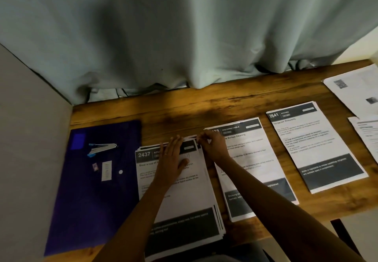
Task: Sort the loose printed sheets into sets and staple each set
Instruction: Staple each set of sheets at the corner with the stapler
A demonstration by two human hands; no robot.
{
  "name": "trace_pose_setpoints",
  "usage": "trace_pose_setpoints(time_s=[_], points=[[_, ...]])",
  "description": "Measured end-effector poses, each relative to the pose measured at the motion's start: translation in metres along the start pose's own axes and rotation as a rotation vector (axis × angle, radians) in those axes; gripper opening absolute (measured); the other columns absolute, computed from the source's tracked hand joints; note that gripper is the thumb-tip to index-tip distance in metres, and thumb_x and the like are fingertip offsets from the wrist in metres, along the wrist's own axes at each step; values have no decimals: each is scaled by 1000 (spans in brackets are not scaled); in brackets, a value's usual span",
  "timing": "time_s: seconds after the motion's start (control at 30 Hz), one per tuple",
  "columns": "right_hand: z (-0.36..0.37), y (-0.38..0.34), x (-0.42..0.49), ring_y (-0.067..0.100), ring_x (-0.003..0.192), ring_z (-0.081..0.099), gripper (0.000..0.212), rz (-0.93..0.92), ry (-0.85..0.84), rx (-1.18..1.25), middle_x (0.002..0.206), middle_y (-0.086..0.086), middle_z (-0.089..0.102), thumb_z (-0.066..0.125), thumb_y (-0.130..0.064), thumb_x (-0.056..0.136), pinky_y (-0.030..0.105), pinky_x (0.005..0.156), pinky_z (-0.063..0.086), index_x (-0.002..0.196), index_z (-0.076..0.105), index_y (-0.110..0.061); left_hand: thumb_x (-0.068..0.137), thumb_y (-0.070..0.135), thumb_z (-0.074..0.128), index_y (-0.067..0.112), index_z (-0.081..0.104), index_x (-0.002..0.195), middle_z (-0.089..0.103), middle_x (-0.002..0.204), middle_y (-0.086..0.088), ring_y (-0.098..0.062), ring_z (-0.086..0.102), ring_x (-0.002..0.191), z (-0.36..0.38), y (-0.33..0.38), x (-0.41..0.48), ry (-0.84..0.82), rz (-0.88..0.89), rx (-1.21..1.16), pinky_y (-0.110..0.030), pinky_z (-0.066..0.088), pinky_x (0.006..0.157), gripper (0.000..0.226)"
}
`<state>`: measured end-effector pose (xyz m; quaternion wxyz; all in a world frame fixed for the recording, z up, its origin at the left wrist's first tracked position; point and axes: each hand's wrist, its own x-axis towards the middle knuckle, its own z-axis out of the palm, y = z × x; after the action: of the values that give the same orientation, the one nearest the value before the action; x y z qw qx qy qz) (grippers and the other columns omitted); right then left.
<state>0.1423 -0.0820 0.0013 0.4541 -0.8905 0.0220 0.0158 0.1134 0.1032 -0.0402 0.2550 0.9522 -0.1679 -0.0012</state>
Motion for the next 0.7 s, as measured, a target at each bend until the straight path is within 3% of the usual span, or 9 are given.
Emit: trace_pose_setpoints(time_s=[0.1,0.2,0.37,0.53,0.7], points=[[5,4,2,17,89,56,8,27,32,-19,88,-1,64,61,-22,88,30,74,45,84,66,-17,90,52,37,17,16,149,19,156,-3,-12,1,144,0,2,0,-7,-2,-5,-41,-6,117,71],[3,-1,0,9,77,59,13,59,-15,50,87,4,67,55,-18,93,14,66,44,91,65,-10,91,53,35,17,16,149,21,156,-3,-11,0,143,-1,3,1,-19,-13,5,-38,-9,116,71],[6,0,-5,12,78,63,16,131,-54,113,87,2,66,67,-23,86,23,69,52,93,62,-10,90,57,32,18,15,149,23,156,-3,-10,0,143,-2,4,6,-41,-12,7,-34,-15,114,73],[10,-1,-7,4,75,62,14,186,-4,133,84,-7,63,70,-18,83,7,62,44,96,66,-13,90,59,32,18,18,150,22,156,-2,-9,-1,143,-5,6,10,-35,6,-35,-37,-9,116,73],[9,-6,-10,-4,72,58,8,234,14,174,82,-9,63,68,-16,84,6,60,40,90,64,-19,97,39,46,21,39,142,40,147,-5,-16,24,141,-14,6,23,12,-66,-199,-38,-1,119,49]])
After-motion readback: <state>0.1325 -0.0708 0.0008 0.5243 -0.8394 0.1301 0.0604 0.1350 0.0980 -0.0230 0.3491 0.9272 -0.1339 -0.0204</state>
